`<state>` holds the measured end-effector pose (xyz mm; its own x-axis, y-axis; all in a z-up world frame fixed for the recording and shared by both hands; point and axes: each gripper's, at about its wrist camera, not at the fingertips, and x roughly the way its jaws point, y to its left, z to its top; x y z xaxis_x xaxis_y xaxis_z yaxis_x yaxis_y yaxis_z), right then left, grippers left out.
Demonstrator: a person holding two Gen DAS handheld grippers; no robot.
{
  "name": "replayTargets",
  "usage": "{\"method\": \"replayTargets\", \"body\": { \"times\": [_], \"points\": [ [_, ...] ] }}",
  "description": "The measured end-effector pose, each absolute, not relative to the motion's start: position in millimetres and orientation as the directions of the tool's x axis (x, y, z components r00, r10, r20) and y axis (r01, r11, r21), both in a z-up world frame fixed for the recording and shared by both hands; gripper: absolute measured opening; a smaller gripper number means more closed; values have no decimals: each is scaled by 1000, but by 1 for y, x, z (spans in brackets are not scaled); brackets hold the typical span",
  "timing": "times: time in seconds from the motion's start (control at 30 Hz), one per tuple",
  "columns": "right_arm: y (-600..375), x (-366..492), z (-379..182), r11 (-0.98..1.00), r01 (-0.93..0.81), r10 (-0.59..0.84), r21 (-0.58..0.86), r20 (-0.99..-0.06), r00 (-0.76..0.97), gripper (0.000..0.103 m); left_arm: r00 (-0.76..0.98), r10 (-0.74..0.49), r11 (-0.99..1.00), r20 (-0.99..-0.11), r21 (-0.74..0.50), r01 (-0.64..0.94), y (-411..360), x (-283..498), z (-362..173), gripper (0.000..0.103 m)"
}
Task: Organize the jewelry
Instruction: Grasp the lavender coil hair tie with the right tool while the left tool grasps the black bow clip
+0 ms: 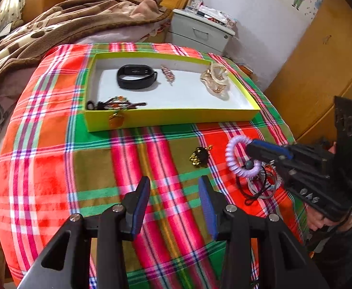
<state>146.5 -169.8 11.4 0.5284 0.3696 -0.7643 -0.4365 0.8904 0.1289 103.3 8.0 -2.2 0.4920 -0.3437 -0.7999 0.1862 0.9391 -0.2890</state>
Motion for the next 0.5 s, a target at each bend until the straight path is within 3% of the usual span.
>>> {"method": "replayTargets", "body": {
  "times": [0.5],
  "points": [
    [-209,136,29,927,-330,353,177,-708,612,10,452,-302,941,-839,-189,279,-46,137,-15,43]
  ]
}}
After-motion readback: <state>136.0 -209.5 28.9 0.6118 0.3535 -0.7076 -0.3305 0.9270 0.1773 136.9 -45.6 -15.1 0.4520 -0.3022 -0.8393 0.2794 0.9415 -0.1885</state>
